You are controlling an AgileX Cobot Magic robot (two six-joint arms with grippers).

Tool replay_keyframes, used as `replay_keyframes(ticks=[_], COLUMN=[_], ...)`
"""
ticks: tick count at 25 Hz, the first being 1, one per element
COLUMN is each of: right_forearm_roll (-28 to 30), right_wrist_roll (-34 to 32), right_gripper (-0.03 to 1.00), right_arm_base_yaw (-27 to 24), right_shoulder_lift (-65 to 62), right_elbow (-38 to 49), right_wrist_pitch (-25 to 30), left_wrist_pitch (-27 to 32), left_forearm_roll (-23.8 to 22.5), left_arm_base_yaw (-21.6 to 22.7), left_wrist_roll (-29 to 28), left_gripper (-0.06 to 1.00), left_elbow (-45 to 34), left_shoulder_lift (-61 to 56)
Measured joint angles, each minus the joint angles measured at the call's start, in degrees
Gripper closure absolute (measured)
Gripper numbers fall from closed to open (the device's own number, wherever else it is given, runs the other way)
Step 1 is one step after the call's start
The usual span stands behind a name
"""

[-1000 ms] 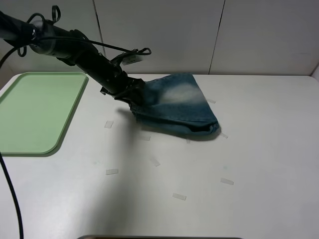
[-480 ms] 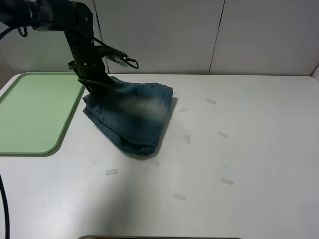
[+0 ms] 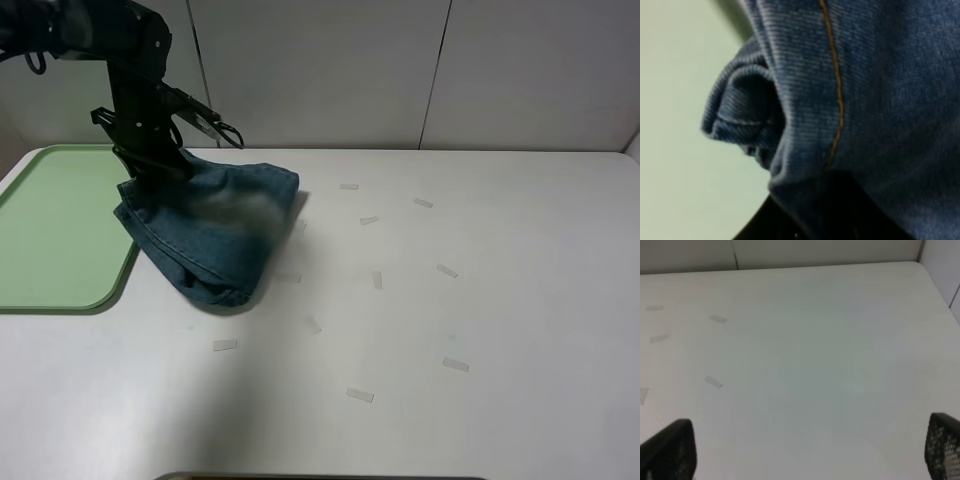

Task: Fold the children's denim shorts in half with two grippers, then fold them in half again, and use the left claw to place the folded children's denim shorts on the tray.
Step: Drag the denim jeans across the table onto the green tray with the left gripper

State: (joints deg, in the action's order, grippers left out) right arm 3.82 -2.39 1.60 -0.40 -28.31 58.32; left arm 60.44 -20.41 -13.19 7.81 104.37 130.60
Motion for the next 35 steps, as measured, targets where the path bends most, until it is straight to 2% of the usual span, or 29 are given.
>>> replay_keyframes(ticks=[10, 15, 20, 26, 29, 35], right_forearm_roll=[0.0, 0.0, 0.0, 0.0, 0.0, 0.0], right_wrist_roll=[0.0, 0.0, 0.0, 0.0, 0.0, 0.0], right_gripper=[0.27, 0.27, 0.27, 0.27, 0.27, 0.27], right_arm_base_yaw=[0.0, 0.0, 0.0, 0.0, 0.0, 0.0], right_shoulder_lift=[0.0, 0.0, 0.0, 0.0, 0.0, 0.0], right_elbow=[0.0, 0.0, 0.0, 0.0, 0.0, 0.0], right_wrist_pitch=[0.0, 0.0, 0.0, 0.0, 0.0, 0.0], left_wrist_pitch=[-1.4, -3.1, -6.8, -10.7, -12.9, -13.9], left_forearm_roll=[-0.5, -3.2, -3.6, -5.0, -7.1, -14.6], left_arm_base_yaw=[4.5, 8.1, 12.1, 15.9, 16.7, 17.4], left_wrist_roll=[-0.2, -0.2, -0.9, -2.7, -4.8, -10.0], left_gripper=[0.77, 0.77, 0.77, 0.77, 0.77, 0.77], left_elbow=[-1.6, -7.0, -14.0, -18.1, -18.3, -18.3], left_shoulder_lift=[-4.2, -8.8, -12.5, -13.3, -13.3, -13.3])
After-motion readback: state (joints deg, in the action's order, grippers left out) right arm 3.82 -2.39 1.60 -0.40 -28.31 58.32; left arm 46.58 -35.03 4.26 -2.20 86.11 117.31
